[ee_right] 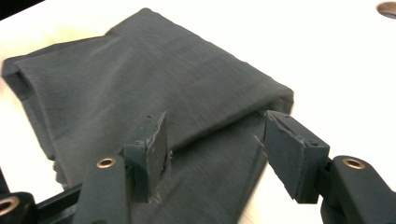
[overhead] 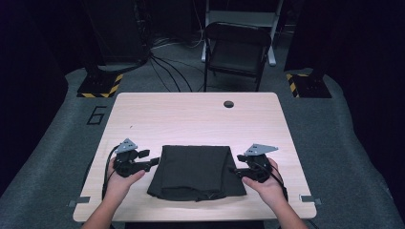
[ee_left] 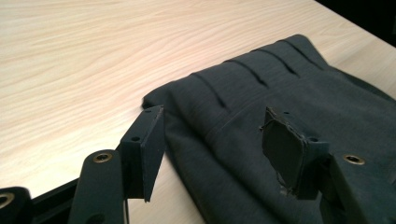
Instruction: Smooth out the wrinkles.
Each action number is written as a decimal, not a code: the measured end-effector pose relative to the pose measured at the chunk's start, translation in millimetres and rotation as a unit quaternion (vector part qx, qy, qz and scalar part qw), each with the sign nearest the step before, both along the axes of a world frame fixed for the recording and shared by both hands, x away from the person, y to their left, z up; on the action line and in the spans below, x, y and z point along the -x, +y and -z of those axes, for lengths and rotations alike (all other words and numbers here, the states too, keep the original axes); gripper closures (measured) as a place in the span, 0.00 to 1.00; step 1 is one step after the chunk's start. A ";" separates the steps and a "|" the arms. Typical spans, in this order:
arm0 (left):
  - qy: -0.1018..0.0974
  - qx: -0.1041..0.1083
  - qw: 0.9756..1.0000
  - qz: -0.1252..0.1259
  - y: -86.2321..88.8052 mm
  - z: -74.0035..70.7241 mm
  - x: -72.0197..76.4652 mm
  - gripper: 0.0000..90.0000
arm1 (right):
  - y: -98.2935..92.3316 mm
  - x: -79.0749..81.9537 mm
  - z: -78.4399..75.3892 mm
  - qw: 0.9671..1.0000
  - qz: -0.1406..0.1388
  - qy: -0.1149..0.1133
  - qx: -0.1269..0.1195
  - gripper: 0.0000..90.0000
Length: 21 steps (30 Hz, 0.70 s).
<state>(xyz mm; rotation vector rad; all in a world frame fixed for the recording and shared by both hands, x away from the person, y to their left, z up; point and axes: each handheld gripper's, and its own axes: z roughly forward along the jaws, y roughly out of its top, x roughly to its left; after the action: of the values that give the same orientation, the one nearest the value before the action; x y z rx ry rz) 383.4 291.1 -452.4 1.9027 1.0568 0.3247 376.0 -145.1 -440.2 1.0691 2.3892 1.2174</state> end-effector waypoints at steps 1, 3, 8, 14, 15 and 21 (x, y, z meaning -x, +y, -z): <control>0.000 0.000 1.000 -0.004 2.6 0.8 1.4 0.44 | -3.3 0.2 1.2 1.000 0.005 0.000 0.000 0.44; 0.000 0.002 1.000 -0.015 9.2 4.2 3.6 0.44 | -9.8 0.6 4.6 1.000 0.016 0.002 -0.002 0.44; 0.013 0.022 0.999 -0.037 21.5 17.2 2.8 0.44 | -24.3 -2.8 15.6 0.999 0.043 0.011 -0.009 0.44; 0.011 0.019 0.999 -0.044 27.1 26.0 0.2 0.44 | -36.8 -7.0 25.7 0.997 0.071 0.018 -0.014 0.44; 0.011 0.016 0.999 -0.044 28.1 26.5 0.0 0.44 | -38.8 -7.7 27.4 0.997 0.073 0.016 -0.012 0.44; 0.011 0.010 0.999 -0.050 33.8 32.8 -0.8 0.44 | -48.0 -9.1 38.0 0.996 0.084 0.026 -0.008 0.45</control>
<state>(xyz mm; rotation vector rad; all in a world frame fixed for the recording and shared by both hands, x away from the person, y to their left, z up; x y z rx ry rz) 384.2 324.9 -485.1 1.8427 1.1682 0.3501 385.1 -193.1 -478.3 1.2929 2.2761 1.1646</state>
